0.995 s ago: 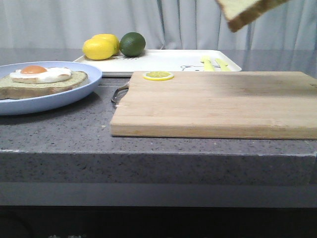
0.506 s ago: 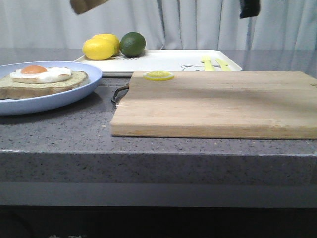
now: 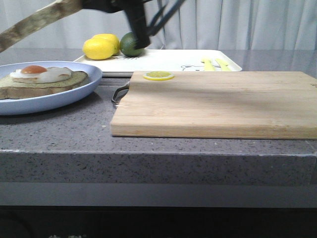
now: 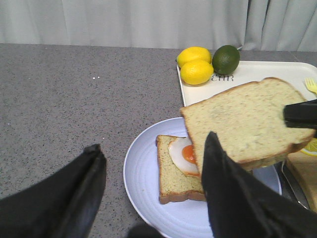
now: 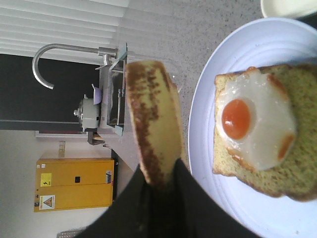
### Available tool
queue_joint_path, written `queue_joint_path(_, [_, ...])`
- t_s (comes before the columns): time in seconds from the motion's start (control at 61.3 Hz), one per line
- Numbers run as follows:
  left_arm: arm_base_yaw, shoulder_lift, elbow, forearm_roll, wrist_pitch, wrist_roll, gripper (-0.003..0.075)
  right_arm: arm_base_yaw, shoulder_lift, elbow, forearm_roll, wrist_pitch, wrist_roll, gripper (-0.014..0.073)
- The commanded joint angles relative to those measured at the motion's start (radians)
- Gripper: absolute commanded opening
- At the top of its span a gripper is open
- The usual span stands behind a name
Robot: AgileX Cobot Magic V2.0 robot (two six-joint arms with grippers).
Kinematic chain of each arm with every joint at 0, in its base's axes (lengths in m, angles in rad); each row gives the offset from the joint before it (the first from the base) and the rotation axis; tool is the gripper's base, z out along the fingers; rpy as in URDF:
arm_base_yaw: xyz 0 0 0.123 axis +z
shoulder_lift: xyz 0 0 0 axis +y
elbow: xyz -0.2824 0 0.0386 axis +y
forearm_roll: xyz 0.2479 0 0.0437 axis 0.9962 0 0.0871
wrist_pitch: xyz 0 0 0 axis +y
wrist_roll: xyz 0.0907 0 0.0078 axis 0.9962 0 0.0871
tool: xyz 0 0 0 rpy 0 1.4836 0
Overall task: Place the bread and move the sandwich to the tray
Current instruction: 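Carry the bread slice with the right gripper over the egg toast plate, then lower the bread onto the fried egg and open the right gripper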
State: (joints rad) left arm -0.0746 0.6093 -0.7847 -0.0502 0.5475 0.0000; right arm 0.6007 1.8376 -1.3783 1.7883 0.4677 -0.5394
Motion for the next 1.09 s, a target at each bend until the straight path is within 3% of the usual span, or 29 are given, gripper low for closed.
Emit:
queue_joint_path(0.0, [-0.009, 0.007, -0.026, -0.009, -0.075, 0.0, 0.0417, 0.029, 0.005, -0.109, 0.141, -0.002, 0.034, -0.0006])
queue_joint_path(0.196, [-0.009, 0.007, -0.026, -0.009, -0.075, 0.0, 0.0417, 0.079, 0.079, -0.197, 0.14, -0.079, 0.071, -0.0006])
queue_joint_path(0.571, [-0.009, 0.007, -0.026, -0.004, -0.075, 0.0, 0.0417, 0.083, 0.094, -0.166, 0.139, -0.149, 0.071, 0.0028])
queue_joint_path(1.077, [-0.009, 0.007, -0.026, -0.002, -0.075, 0.0, 0.0417, 0.062, 0.093, -0.14, -0.046, -0.094, 0.071, 0.0373])
